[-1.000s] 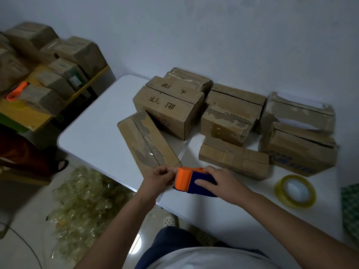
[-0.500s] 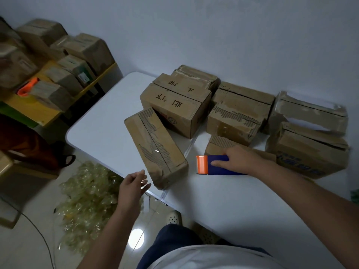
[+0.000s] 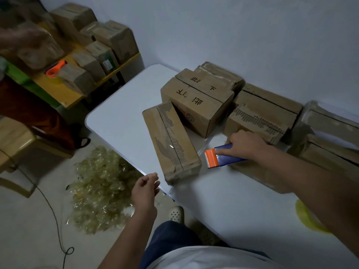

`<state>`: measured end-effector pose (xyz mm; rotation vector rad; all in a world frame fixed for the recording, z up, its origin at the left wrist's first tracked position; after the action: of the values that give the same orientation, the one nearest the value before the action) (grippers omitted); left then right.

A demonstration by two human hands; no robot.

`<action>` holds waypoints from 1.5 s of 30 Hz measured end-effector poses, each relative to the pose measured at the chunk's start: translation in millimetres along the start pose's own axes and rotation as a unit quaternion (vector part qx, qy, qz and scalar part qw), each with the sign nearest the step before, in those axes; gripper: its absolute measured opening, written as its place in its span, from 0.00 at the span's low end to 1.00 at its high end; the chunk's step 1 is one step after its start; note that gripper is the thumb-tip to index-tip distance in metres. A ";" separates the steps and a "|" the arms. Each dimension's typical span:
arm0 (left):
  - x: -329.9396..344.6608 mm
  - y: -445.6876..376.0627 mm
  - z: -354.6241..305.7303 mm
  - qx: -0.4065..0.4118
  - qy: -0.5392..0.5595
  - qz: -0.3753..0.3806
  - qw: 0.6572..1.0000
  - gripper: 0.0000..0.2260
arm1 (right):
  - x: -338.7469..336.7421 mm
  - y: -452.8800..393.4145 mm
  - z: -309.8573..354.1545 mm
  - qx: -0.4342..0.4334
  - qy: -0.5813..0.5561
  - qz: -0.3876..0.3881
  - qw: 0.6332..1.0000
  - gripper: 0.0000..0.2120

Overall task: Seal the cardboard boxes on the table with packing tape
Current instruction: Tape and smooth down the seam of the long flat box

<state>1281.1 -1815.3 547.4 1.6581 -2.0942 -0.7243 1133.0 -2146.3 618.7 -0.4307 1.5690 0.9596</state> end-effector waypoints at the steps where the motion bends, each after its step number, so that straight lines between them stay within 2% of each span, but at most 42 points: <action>1: -0.6 -0.3 0.5 0.002 -0.001 -0.004 1.000 0.04 | -1.9 -2.7 2.3 -0.006 0.006 -0.001 1.000 0.37; 8: 1.2 -0.8 8.6 -0.006 0.003 -0.005 1.000 0.04 | 1.6 -21.8 12.9 -0.035 0.056 0.028 0.997 0.39; 13: 2.3 -6.2 13.1 -0.004 0.001 -0.004 1.000 0.02 | 6.3 -30.7 20.0 -0.046 0.060 0.035 0.997 0.34; 20: 1.3 -29.3 4.3 0.011 -0.080 -0.005 0.997 0.19 | 28.9 -21.3 44.9 -0.030 0.009 0.064 0.997 0.32; 24: -26.1 -56.5 -22.1 0.046 -0.128 0.010 0.991 0.18 | 47.9 -7.3 78.0 -0.012 -0.012 0.047 0.999 0.35; 28: -34.8 -72.4 -27.3 0.032 -0.163 0.035 0.985 0.19 | 60.1 -3.0 87.9 0.007 -0.039 0.063 0.997 0.34; 35: -27.1 -72.8 -23.5 0.030 -0.146 0.051 0.988 0.18 | 70.7 -1.0 84.5 0.014 -0.049 0.097 0.994 0.35; 41: -42.5 -70.5 -27.6 0.040 -0.138 0.034 0.989 0.13 | 73.2 -2.2 82.6 0.014 -0.033 0.092 0.995 0.34; 45: -52.0 -79.1 -39.0 0.057 -0.163 0.039 0.984 0.14 | 67.0 -2.6 82.1 0.022 -0.024 0.082 0.996 0.31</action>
<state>1377.7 -1785.0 532.3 1.5917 -2.4535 -0.9190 1170.8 -2068.8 556.8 -0.2490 1.5973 1.0497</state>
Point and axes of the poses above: each hand's wrist, its own y-axis away from the middle knuckle, its own x-axis out of the palm, z = x × y, the point moved 10 cm from there along -y, towards the middle knuckle, and after that the axes turned 1 degree about z, right-handed, at the moved point
